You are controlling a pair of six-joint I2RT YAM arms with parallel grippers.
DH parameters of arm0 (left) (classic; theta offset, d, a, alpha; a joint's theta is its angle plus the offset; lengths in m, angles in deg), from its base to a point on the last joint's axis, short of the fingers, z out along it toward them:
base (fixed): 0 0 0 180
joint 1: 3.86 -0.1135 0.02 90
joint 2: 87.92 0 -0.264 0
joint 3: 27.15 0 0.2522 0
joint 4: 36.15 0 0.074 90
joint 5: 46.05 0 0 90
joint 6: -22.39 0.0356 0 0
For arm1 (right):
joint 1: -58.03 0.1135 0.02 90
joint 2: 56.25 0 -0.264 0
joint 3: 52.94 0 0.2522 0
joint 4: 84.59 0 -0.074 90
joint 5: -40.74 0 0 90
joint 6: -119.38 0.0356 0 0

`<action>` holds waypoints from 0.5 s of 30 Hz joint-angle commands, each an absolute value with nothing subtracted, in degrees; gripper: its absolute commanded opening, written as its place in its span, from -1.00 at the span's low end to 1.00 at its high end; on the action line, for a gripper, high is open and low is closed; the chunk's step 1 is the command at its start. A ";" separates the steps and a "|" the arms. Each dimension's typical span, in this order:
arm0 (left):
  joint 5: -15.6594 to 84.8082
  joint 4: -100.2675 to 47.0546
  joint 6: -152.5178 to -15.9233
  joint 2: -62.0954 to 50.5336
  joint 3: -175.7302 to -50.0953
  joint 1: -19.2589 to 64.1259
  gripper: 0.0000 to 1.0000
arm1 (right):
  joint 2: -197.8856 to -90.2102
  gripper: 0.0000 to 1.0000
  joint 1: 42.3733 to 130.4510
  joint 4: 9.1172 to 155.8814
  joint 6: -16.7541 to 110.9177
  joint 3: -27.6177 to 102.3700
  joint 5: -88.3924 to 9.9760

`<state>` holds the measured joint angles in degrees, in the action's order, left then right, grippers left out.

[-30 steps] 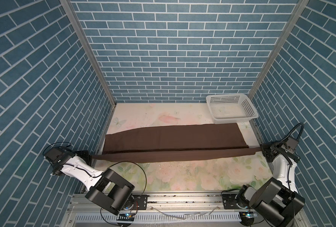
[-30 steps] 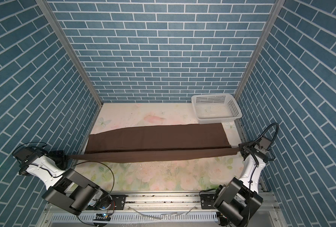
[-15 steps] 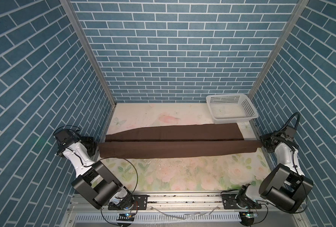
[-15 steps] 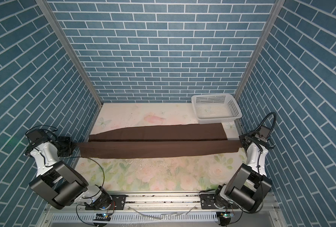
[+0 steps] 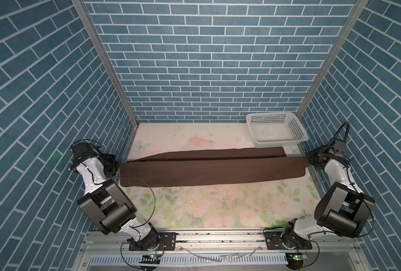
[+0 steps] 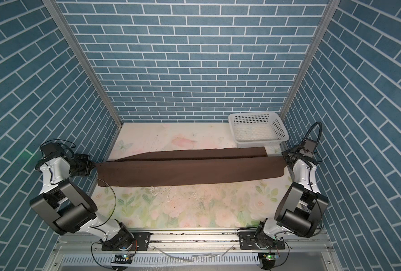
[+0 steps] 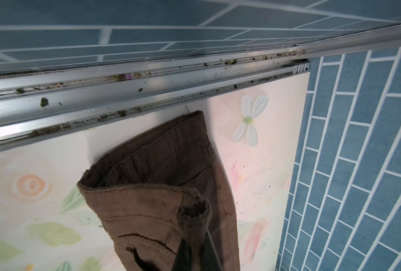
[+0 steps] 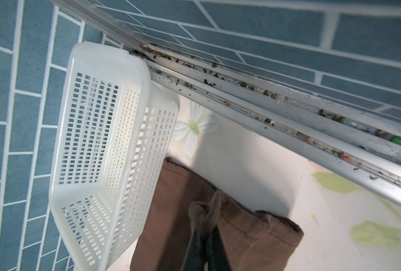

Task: Fold and stack the trousers
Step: 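Lower the folded edge onto the far edge and open both grippers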

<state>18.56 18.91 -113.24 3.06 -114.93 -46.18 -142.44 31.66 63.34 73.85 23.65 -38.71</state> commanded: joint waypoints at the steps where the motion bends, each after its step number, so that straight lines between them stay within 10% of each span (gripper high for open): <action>1: 23.67 7.84 -112.45 5.75 -117.88 -46.56 -1.00 | -144.68 -1.00 31.02 71.43 71.69 29.21 -47.23; 15: 26.01 7.23 -111.96 13.61 -122.56 -41.07 -1.00 | -153.06 -1.00 33.82 76.63 70.64 30.80 -47.25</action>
<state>20.11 14.67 -113.15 12.15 -119.89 -40.35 -151.71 34.74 70.14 72.39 27.00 -40.68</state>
